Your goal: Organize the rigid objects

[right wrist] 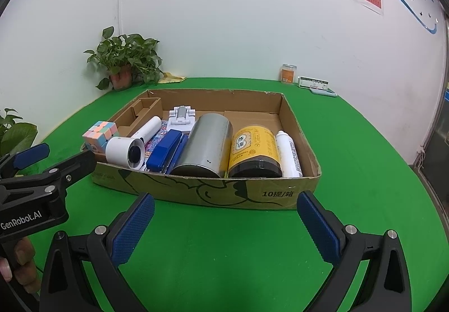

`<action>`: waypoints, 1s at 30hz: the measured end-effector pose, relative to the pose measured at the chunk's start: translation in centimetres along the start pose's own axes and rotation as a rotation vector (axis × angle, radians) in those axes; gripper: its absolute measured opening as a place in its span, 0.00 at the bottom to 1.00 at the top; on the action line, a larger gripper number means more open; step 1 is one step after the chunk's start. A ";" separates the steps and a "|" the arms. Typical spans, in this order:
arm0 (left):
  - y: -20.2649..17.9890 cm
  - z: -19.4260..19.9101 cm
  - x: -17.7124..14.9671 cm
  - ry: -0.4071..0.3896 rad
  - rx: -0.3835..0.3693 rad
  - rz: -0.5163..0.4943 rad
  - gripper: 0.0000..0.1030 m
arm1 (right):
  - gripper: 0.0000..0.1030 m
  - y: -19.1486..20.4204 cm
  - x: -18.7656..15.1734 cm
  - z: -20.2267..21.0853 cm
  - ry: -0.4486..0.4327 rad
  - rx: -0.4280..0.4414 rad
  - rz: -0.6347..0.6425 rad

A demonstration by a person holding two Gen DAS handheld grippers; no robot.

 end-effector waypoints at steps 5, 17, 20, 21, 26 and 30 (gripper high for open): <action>0.0 -0.1 -0.1 0.005 0.002 0.001 0.99 | 0.99 0.2 -0.1 0.0 0.000 -0.005 -0.005; -0.1 -0.3 -0.2 0.017 0.004 0.000 0.99 | 0.99 0.8 -0.6 0.1 0.006 -0.016 -0.023; -0.1 -0.4 -0.2 0.019 0.003 -0.004 0.99 | 0.99 0.8 -0.6 0.0 0.006 -0.015 -0.023; -0.1 -0.4 -0.2 0.019 0.003 -0.005 0.99 | 0.99 0.8 -0.6 0.0 0.006 -0.015 -0.024; -0.1 -0.4 -0.2 0.021 0.002 -0.006 0.99 | 0.99 0.9 -0.6 0.0 0.006 -0.017 -0.024; -0.1 -0.4 -0.2 0.021 -0.005 -0.006 0.99 | 0.99 1.0 -0.8 0.0 0.009 -0.017 -0.026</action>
Point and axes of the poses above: each gripper's, at about its wrist camera, not at the fingertips, and z roughly against the way its jaws point, y to its left, x to its top, the point moved 2 cm from there along -z, roughly the way its jaws point, and after that the axes turned 4 degrees about y, right-handed, at the moved point
